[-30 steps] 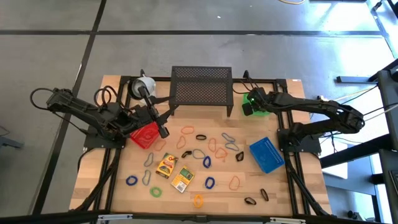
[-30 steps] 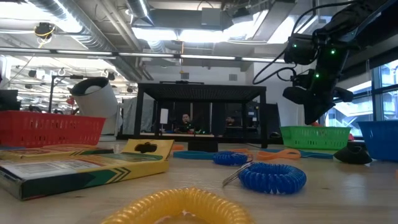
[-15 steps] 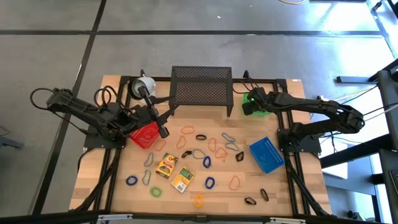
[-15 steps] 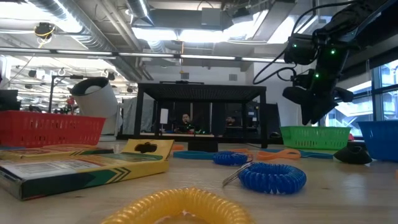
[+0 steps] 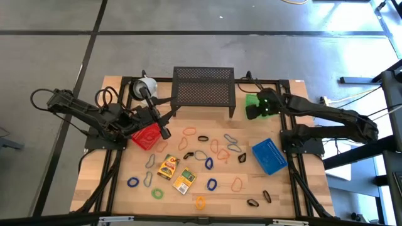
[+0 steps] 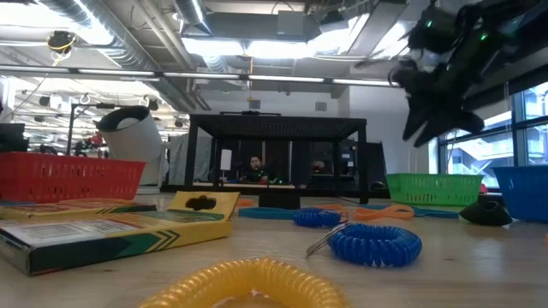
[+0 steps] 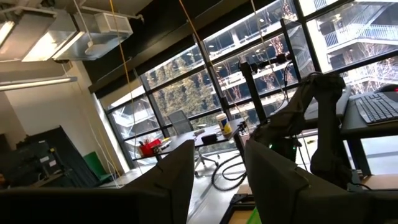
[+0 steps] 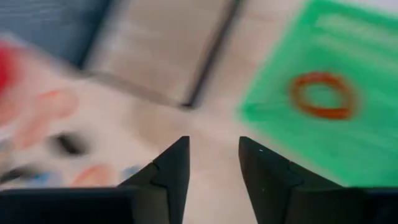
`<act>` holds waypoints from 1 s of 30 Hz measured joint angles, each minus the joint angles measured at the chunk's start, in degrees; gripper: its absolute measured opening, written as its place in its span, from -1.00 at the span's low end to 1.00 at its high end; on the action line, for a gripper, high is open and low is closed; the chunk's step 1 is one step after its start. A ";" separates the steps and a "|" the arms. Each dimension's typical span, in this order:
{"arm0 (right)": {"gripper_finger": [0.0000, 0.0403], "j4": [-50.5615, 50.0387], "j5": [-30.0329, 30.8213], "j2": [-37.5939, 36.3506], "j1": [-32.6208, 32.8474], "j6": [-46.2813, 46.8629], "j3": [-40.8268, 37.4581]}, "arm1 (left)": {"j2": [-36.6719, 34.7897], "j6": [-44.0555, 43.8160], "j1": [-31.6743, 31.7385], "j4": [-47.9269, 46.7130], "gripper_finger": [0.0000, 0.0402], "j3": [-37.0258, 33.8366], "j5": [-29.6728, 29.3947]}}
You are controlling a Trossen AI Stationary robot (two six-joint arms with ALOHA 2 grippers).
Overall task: Pick & Place Office Desk Supplies
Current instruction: Put the black rubber band into blue bin
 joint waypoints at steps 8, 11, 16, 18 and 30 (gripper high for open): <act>-0.48 16.36 -12.24 -4.10 16.31 5.86 0.02 | 0.00 0.00 -0.01 0.00 -0.32 0.00 0.00; -0.51 21.99 -10.95 -3.72 23.31 5.82 0.04 | 0.00 0.00 -0.01 0.00 -0.32 0.00 0.00; -0.56 16.74 -14.46 -3.69 32.51 3.32 0.04 | 0.00 -0.02 -0.02 0.00 -0.32 0.00 0.00; -0.58 11.29 -18.43 -3.68 35.82 5.94 0.04 | 0.00 -0.69 0.00 0.00 -0.32 0.00 0.00; -0.63 0.74 -21.22 -2.16 61.04 43.70 0.04 | 0.10 -11.97 -0.02 0.04 -0.32 0.01 0.07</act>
